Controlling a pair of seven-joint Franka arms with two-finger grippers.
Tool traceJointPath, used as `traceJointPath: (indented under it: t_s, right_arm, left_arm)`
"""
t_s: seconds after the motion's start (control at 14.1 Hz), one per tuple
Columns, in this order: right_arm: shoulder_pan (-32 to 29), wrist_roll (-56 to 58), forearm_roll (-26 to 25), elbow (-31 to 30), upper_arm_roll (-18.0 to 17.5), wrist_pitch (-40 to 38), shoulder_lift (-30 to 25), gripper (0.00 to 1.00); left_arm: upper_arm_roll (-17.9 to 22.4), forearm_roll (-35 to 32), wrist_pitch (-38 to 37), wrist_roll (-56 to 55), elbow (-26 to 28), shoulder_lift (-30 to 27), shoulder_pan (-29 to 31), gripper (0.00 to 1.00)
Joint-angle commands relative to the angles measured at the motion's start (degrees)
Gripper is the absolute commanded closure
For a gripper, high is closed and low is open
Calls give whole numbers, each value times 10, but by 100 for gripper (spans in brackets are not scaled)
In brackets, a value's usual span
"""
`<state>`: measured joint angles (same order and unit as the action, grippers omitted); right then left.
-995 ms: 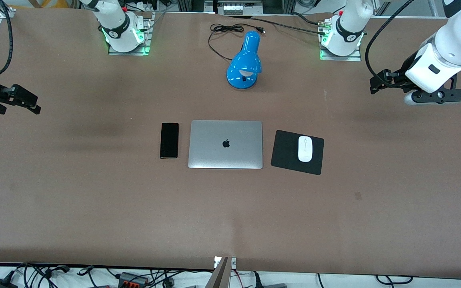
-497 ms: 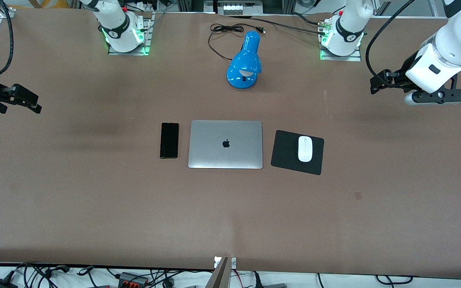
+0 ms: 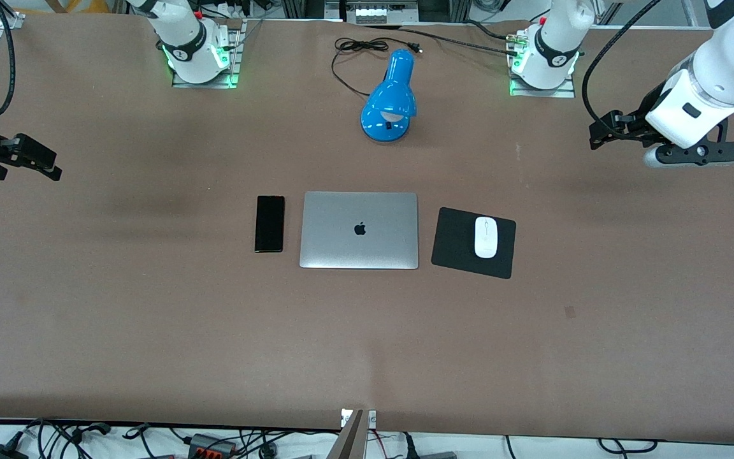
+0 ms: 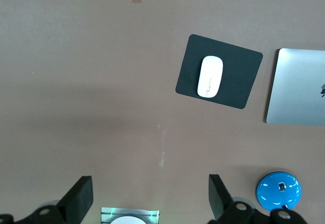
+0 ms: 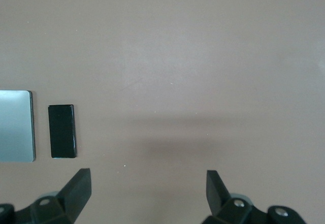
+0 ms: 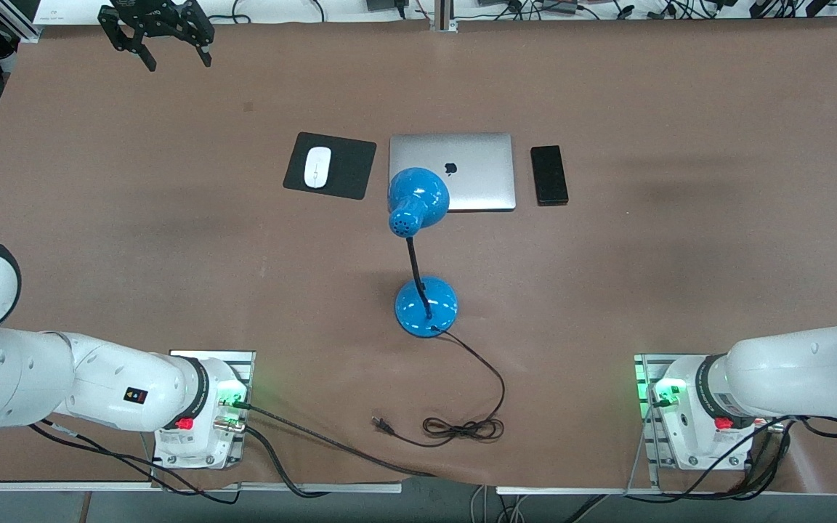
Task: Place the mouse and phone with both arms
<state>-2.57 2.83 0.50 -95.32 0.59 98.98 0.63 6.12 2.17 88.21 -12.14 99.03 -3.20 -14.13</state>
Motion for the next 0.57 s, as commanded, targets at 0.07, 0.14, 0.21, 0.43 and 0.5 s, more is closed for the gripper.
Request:
traceJointPath:
  t_s: [0.07,0.14,0.21,0.43,0.5]
  right_arm:
    - [-13,9,1,-6,-11,1,-10,0]
    - [-13,9,0,-6,-11,1,-11,0]
    - [-12,9,-1,-8,-11,0,-10,0]
    - [-9,9,-2,-11,-12,0,-11,0]
    - [-9,9,-2,-11,-12,-3,-11,0]
  left_arm:
    - [1,-2,-11,3,-13,6,2,0]
    - [1,-2,-11,3,-13,6,2,0]
    - [1,-2,-11,3,-13,6,2,0]
    - [1,-2,-12,3,-13,6,2,0]
    - [2,-2,-12,3,-13,6,2,0]
